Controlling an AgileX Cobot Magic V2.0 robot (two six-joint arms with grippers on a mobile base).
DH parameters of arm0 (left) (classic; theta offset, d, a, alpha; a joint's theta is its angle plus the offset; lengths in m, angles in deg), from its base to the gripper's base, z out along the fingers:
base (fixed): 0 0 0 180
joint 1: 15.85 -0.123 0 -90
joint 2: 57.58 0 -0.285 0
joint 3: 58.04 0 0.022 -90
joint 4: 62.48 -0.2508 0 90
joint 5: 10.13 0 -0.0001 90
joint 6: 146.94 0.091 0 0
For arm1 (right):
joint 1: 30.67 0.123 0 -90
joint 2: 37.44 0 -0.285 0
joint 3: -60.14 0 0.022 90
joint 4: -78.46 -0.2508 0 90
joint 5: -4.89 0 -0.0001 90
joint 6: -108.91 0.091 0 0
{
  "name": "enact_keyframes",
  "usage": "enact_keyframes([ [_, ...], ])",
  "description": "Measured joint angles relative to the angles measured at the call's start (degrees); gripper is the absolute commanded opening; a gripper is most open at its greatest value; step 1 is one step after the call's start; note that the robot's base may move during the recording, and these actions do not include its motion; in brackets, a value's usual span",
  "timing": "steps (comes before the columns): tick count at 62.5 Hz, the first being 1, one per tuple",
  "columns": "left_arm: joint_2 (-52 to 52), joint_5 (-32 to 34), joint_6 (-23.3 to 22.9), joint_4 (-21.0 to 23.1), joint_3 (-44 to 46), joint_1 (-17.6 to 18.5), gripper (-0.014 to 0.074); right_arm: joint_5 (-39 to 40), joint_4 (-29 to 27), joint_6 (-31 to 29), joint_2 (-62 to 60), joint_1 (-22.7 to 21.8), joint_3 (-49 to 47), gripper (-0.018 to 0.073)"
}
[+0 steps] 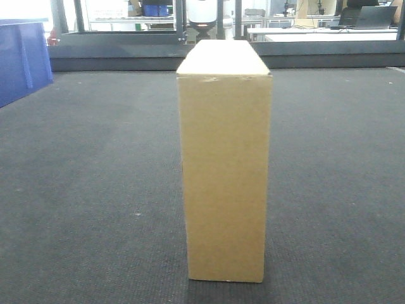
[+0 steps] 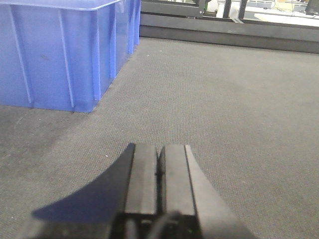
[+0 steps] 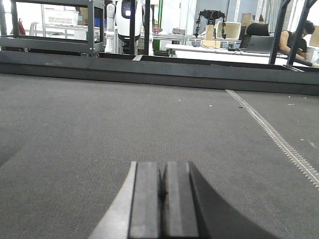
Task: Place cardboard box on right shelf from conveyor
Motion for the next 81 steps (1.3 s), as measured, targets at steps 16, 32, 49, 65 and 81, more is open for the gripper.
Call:
enact_keyframes([
  [16, 0.0, 0.0, 0.0, 0.0, 0.0, 0.0, -0.0119, 0.0, 0.0, 0.0, 0.0, 0.0, 0.0, 0.0056],
  [32, 0.0, 0.0, 0.0, 0.0, 0.0, 0.0, -0.0119, 0.0, 0.0, 0.0, 0.0, 0.0, 0.0, 0.0056],
  [49, 0.0, 0.0, 0.0, 0.0, 0.0, 0.0, -0.0119, 0.1, 0.0, 0.0, 0.0, 0.0, 0.0, 0.0056],
  [65, 0.0, 0.0, 0.0, 0.0, 0.0, 0.0, -0.0119, -8.1, 0.0, 0.0, 0.0, 0.0, -4.6, 0.0056],
  [81, 0.0, 0.0, 0.0, 0.0, 0.0, 0.0, -0.0119, -22.8, -1.2, -0.5, 5.8, 1.1, -19.5, 0.0056],
])
